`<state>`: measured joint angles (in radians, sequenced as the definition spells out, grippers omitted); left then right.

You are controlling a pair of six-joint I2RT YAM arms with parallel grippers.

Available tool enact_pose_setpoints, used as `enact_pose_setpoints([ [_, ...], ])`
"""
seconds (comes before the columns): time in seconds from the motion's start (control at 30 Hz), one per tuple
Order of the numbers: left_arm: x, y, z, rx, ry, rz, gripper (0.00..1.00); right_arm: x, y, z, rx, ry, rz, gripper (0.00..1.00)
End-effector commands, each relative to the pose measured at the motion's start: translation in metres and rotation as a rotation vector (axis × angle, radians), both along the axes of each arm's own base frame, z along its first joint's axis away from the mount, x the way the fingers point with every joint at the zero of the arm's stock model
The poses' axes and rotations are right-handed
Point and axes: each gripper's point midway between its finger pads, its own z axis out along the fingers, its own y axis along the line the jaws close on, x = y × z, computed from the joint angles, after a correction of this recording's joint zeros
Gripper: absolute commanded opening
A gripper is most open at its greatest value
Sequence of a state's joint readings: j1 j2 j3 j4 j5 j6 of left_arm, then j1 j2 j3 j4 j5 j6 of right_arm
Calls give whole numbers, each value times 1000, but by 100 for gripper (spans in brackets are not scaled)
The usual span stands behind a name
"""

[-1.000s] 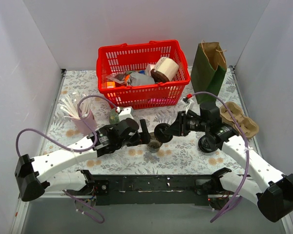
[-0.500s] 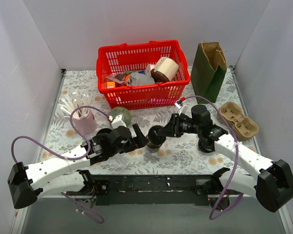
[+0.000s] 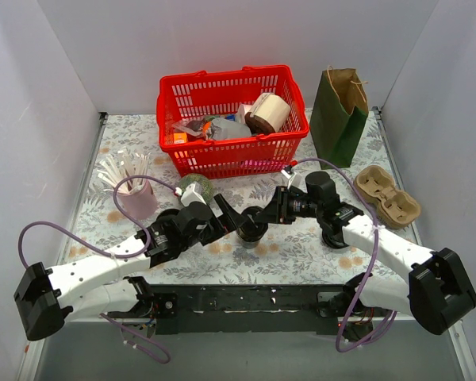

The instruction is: Pack the takeout coffee

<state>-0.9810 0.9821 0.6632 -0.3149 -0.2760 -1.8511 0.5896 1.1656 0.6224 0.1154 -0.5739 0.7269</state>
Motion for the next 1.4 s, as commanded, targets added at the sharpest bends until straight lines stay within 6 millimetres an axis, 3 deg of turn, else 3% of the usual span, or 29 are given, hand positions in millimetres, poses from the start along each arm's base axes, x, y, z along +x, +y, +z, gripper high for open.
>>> enact_pose_setpoints([
  [0.0, 7, -3, -4, -29, 12, 2, 98, 5, -1, -2, -10, -33, -25, 37],
  [0.33, 20, -10, -8, -27, 8, -16, 98, 8, -1, -13, -43, -11, -24, 39],
  [0.7, 19, -14, -16, -14, 32, -41, 98, 19, -11, -11, -115, -61, -84, 48],
  [1.37, 13, -25, -22, -39, 102, -70, 98, 17, -13, -26, -197, -43, -31, 51],
])
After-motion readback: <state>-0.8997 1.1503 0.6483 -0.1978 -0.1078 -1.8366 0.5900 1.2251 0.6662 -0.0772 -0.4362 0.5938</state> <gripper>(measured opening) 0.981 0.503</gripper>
